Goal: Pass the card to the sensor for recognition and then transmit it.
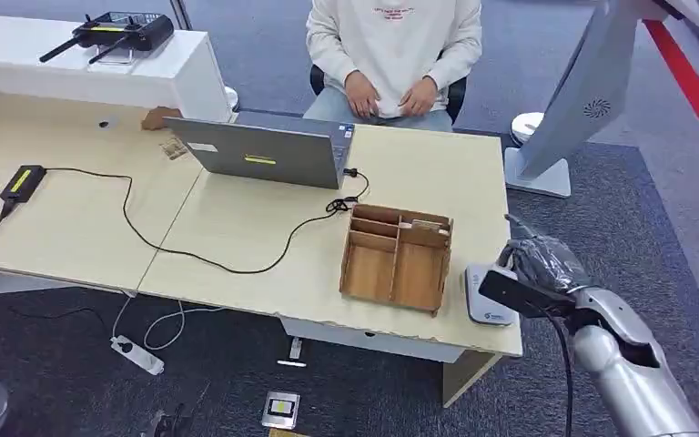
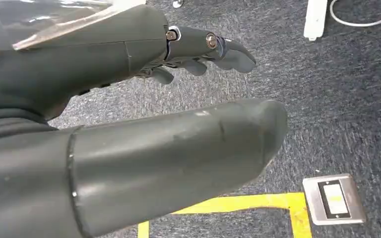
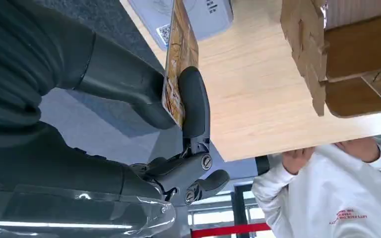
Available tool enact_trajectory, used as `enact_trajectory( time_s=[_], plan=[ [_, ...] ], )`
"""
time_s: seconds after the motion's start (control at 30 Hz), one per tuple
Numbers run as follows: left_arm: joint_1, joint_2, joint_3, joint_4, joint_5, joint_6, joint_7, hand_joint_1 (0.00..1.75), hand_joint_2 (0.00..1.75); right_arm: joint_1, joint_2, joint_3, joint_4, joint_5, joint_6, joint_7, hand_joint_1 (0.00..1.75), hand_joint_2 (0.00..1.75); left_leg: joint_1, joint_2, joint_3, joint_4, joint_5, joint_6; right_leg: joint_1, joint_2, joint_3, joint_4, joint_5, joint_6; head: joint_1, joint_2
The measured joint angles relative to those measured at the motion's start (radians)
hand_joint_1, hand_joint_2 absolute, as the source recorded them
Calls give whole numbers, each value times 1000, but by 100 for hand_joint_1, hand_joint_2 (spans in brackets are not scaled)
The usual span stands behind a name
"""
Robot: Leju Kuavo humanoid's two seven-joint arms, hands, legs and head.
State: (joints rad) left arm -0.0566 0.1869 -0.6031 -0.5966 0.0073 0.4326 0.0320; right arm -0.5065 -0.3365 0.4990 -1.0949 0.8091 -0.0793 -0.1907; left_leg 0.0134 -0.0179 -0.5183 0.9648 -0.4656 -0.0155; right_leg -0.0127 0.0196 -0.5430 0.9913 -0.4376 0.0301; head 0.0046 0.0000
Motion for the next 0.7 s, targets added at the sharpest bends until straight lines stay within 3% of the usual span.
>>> enact_trajectory(
  time_s=[0.7],
  plan=[
    [7,38,-27,-33,45,-8,30,0,0,10,23,22,125,-28,-67,15,175,175,0,0,0,0,0,0,0,0,0,0,0,0,0,0]
  ],
)
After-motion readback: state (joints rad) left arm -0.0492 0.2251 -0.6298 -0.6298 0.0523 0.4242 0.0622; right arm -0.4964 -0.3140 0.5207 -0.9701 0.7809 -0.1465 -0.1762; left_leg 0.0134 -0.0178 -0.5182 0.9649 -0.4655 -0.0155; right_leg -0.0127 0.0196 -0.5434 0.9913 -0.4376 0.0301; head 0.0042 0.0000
